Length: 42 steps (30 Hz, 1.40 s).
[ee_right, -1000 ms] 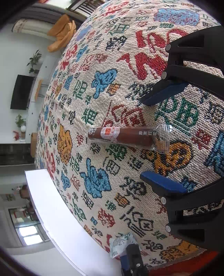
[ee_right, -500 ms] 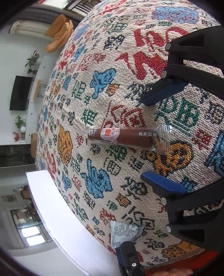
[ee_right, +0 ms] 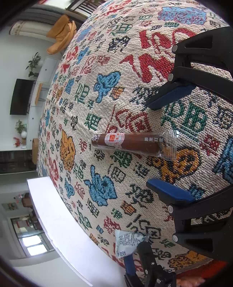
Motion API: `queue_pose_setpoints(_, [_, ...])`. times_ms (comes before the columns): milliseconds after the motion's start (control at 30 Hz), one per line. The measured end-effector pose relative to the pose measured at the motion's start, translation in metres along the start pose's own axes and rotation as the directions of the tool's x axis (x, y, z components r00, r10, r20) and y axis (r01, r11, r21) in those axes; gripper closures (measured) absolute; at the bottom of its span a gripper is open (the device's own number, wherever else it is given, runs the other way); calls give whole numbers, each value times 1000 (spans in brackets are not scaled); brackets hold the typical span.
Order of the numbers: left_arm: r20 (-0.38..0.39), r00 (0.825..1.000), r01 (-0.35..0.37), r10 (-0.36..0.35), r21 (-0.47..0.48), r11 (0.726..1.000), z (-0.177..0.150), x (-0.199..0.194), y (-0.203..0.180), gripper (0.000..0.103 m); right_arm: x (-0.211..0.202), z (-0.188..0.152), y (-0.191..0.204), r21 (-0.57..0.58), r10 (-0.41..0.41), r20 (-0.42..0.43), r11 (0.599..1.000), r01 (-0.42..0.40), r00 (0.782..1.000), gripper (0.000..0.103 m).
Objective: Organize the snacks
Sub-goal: 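Lift the white packet and brown stick with both tools, then carry the white packet and brown stick into the box and open both tools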
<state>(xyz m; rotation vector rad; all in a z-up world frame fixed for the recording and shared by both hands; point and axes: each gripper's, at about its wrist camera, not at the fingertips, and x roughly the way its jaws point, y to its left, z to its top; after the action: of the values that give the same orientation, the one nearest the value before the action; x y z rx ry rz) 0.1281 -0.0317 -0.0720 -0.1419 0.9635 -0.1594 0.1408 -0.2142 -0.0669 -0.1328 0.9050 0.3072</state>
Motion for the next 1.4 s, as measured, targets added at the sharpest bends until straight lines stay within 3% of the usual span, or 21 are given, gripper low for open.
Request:
queue_pose_setpoints(367, [-3, 1000, 6, -6, -4, 1000, 0, -1, 1, 19, 0, 0, 0, 0, 0, 1, 1000, 0, 1000, 20])
queue_pose_setpoints(467, [-20, 997, 76, -77, -61, 995, 0, -10, 14, 19, -1, 0, -2, 9, 17, -1, 1000, -17, 1000, 20])
queue_pose_setpoints(533, [-9, 992, 121, -122, -94, 988, -1, -20, 23, 19, -2, 8, -14, 56, 93, -51, 994, -90, 994, 20])
queue_pose_setpoints(633, [-20, 997, 73, -73, -25, 997, 5, -19, 12, 20, -4, 30, -43, 233, 240, -114, 950, -209, 964, 22])
queue_pose_setpoints(733, [-58, 998, -2, 6, 63, 998, 13, -2, -11, 21, 9, 58, -44, 235, 248, -222, 952, -196, 943, 22])
queue_pose_setpoints(767, [-72, 997, -29, 35, 78, 997, 14, 4, -15, 25, 15, 65, -37, 200, 238, -256, 961, -190, 937, 22])
queue_pose_setpoints(800, [-84, 996, -33, 40, 83, 996, 14, 9, -18, 40, 19, 69, -29, 159, 216, -279, 971, -177, 936, 24])
queue_pose_setpoints(833, [-75, 997, -17, 23, 75, 997, 15, 9, -18, 56, 24, 72, -22, 113, 186, -299, 981, -159, 936, 27])
queue_pose_setpoints(867, [-71, 997, -6, 11, 68, 998, 15, 7, -18, 67, 30, 72, -15, 75, 156, -328, 987, -139, 932, 44])
queue_pose_setpoints(900, [-71, 997, -8, 13, 65, 998, 16, 5, -17, 71, 36, 71, -13, 63, 137, -364, 990, -122, 921, 75])
queue_pose_setpoints(933, [-62, 998, -6, 11, 66, 998, 16, 1, -15, 74, 35, 71, -13, 54, 105, -361, 994, -91, 927, 82])
queue_pose_setpoints(1000, [-45, 999, 3, 0, 63, 998, 19, -11, -10, 75, 33, 71, -17, 83, 140, -380, 990, -117, 914, 84])
queue_pose_setpoints(1100, [-18, 998, 65, -65, 4, 998, 30, -38, 4, 75, 11, 80, -15, 89, 170, -338, 985, -148, 926, 84])
queue_pose_setpoints(1233, [32, 993, 114, -113, -65, 991, 58, -87, 30, 74, -30, 118, 7, 96, 259, -233, 965, -243, 937, 84])
queue_pose_setpoints(1300, [69, 993, 99, -94, -81, 992, 75, -116, 50, 74, -49, 148, 32, 75, 311, -173, 950, -302, 935, 84])
queue_pose_setpoints(1400, [119, 993, 17, -4, -109, 994, 100, -152, 91, 74, -61, 198, 89, 13, 395, -108, 918, -397, 912, 84])
